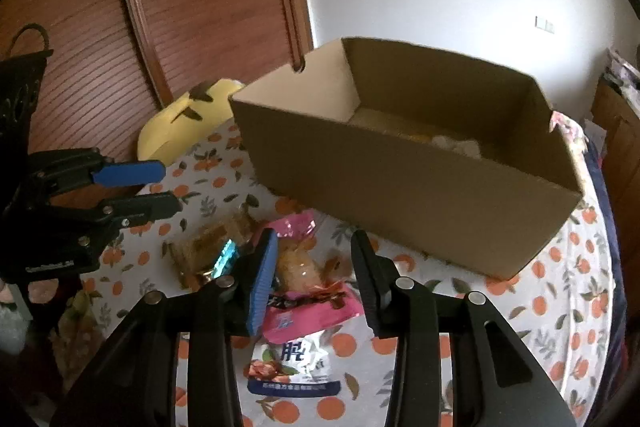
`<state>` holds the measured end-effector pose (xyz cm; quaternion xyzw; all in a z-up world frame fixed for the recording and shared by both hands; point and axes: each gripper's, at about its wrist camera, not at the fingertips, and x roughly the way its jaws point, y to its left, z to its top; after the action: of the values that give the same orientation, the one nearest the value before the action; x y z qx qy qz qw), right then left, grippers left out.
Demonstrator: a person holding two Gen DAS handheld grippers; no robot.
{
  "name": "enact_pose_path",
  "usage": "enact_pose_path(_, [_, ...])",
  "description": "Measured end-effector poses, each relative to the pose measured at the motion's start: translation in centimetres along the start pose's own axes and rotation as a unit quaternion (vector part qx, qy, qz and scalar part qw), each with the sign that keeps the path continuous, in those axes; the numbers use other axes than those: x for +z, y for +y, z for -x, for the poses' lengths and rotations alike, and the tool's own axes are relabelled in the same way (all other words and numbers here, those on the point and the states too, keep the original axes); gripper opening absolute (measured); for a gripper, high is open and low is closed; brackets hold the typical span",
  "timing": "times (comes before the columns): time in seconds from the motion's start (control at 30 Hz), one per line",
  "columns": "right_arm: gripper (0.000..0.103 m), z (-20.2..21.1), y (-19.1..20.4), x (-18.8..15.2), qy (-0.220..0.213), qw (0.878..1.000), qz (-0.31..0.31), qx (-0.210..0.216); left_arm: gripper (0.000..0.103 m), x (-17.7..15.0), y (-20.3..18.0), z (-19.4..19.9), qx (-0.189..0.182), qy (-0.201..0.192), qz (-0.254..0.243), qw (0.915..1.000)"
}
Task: Organize snacks
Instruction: 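Lower the right tool to the pink bread packet while the left tool reaches the rice-cracker tray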
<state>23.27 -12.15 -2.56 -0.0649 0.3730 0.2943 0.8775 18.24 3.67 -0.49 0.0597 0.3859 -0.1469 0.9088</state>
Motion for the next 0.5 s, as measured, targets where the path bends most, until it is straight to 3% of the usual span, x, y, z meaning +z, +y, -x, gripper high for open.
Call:
enact_pose_path(0.17, [0.039,-1.8,0.4,-0.7,0.016,1.000,0.001,0.005,0.038,-1.3,-0.1,-0.3,-0.006,0.003,-0.011,0.9999])
enact_pose_path(0.5, [0.040,-4.3,0.7,-1.4,0.037,0.999,0.002,0.012,0.038,-3.0,0.3,-1.4,-0.066,0.007,0.003,0.9978])
